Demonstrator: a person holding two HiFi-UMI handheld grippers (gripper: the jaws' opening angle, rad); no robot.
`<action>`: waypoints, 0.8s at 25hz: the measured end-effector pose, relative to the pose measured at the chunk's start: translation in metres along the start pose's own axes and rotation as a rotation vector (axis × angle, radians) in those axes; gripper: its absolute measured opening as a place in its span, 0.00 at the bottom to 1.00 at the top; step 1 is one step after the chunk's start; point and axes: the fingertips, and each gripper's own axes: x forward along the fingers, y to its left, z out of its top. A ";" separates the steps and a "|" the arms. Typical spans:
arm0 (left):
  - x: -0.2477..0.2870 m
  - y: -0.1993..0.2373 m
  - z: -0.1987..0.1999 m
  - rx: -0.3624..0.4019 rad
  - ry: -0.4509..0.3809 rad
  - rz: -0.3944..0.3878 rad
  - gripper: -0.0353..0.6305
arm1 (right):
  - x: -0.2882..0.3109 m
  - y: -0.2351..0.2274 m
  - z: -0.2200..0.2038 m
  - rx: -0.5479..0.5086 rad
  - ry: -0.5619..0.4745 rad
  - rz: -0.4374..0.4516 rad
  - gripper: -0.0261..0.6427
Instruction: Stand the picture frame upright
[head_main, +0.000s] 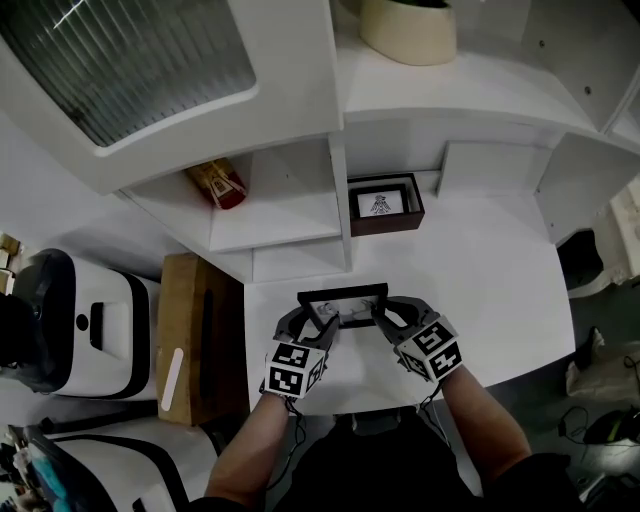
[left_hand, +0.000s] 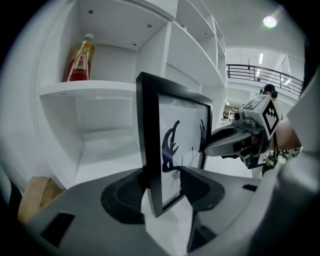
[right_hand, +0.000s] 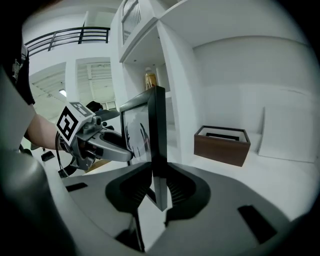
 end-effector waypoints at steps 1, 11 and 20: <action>0.001 0.002 -0.001 0.004 0.000 0.000 0.38 | 0.002 0.000 0.000 -0.004 0.000 -0.007 0.16; 0.016 0.023 -0.003 0.034 0.013 0.000 0.38 | 0.026 -0.009 -0.001 0.009 0.008 -0.047 0.16; 0.031 0.040 -0.005 0.046 0.028 0.000 0.38 | 0.047 -0.020 -0.003 0.007 0.036 -0.049 0.16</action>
